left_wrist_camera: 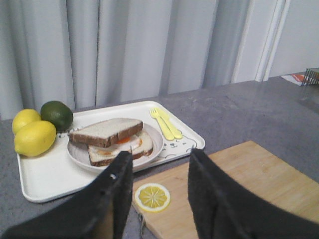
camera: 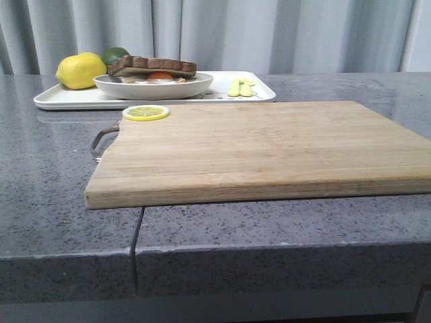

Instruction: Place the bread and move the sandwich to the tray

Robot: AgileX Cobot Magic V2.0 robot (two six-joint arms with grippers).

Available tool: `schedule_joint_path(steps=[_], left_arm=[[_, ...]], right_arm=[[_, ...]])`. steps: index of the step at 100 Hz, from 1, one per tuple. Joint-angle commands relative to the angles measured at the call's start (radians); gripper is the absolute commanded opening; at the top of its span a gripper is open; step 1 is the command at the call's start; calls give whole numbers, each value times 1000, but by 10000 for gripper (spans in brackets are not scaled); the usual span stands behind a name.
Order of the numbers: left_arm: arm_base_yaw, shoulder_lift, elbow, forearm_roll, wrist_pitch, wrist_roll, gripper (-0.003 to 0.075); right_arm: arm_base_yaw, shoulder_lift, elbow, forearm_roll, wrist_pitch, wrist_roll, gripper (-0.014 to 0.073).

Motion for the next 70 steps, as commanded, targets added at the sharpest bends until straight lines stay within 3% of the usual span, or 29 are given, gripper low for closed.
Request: schedule_joint_path(steps=[1, 22, 44, 70], left_arm=[[-6, -55, 92, -8, -152, -15, 241], [-6, -138, 319, -105, -289, -15, 239], [-6, -145, 392, -103, -306, -15, 236], [-6, -145, 392, -103, -313, -15, 83]], right_arm=[[-3, -33, 8, -58, 24, -11, 224], [-3, -152, 105, -45, 31, -11, 224], [-3, -232, 170, -30, 31, -11, 224], [-3, -235, 168, -35, 23, -11, 220]])
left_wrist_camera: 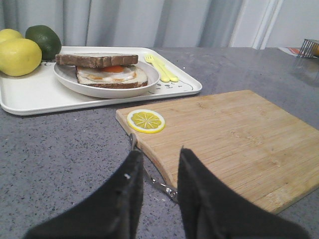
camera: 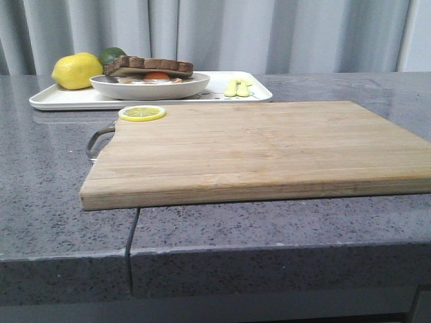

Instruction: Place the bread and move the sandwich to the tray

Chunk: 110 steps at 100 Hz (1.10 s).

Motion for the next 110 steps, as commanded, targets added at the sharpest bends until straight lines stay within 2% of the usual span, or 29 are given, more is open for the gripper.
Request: schedule_joint_path(steps=[1, 11, 24, 107, 110], left_arm=[[-6, 2, -28, -7, -85, -8, 71], [-6, 2, -28, -7, -85, -8, -19], [-6, 2, -28, -7, -87, -8, -20], [-4, -1, -16, 2, -86, -8, -20], [4, -6, -7, 42, -95, 36, -20]], right_arm=[[-3, 10, -25, -54, 23, -10, 219], [-3, 10, -25, -54, 24, -10, 148], [-3, 10, -25, -54, 20, -10, -77], [-3, 10, -25, -42, 38, -10, -69], [-3, 10, -25, -41, 38, -10, -69]])
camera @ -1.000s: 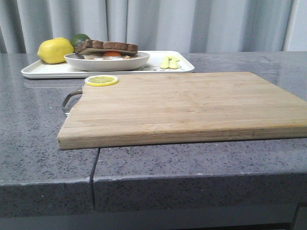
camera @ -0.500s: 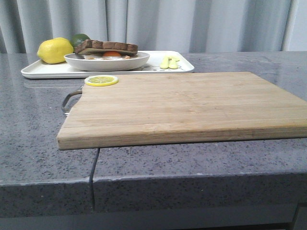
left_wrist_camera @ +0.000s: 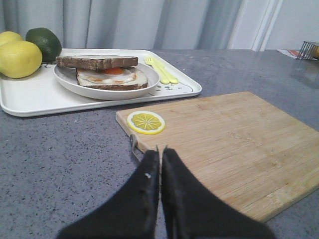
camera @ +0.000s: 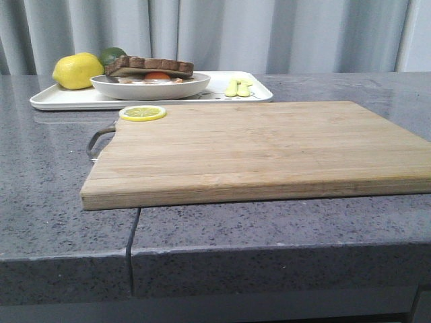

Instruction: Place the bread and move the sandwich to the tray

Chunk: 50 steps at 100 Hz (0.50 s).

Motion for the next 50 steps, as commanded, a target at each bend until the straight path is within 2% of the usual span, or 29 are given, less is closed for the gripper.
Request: schedule_joint_path(steps=[1, 10, 19, 50], left_arm=[[13, -8, -9, 51, -95, 50, -20], [113, -47, 30, 39, -126, 181, -20], [248, -100, 79, 37, -126, 181, -20], [517, -337, 248, 33, -121, 181, -20]], right_arm=[[-3, 10, -25, -49, 30, -9, -69], [-3, 10, -25, -49, 31, -9, -69], [-3, 10, -25, -49, 30, -9, -69], [-3, 10, -25, -49, 30, -9, -69]])
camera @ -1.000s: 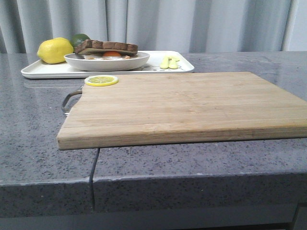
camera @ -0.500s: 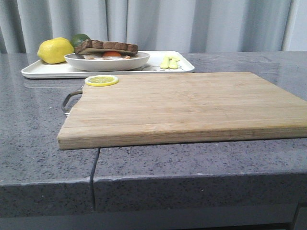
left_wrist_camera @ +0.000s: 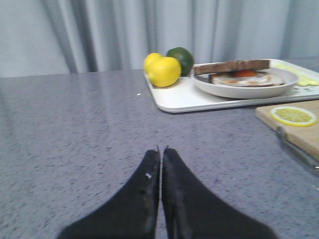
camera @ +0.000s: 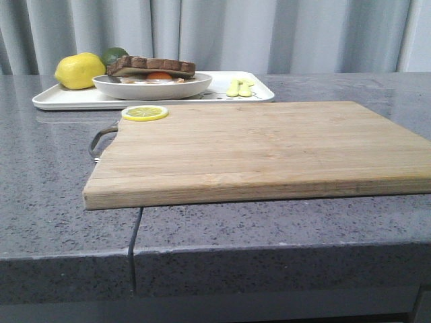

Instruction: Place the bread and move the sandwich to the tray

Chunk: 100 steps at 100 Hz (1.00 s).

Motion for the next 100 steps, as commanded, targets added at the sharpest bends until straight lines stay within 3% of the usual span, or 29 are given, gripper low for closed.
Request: schedule_joint_path(steps=[1, 20, 39, 100], left_arm=[[60, -43, 7, -5, -75, 4, -20], [136, -137, 73, -1, -70, 4, -20], [171, -194, 71, 18, 17, 4, -20], [173, -255, 72, 18, 54, 4, -20]], right_arm=[[-3, 10, -27, -49, 28, -9, -69], [-3, 10, -27, -49, 28, -9, -69], [-3, 10, -27, -49, 28, -9, -69], [-3, 10, -27, -46, 28, -9, -69]])
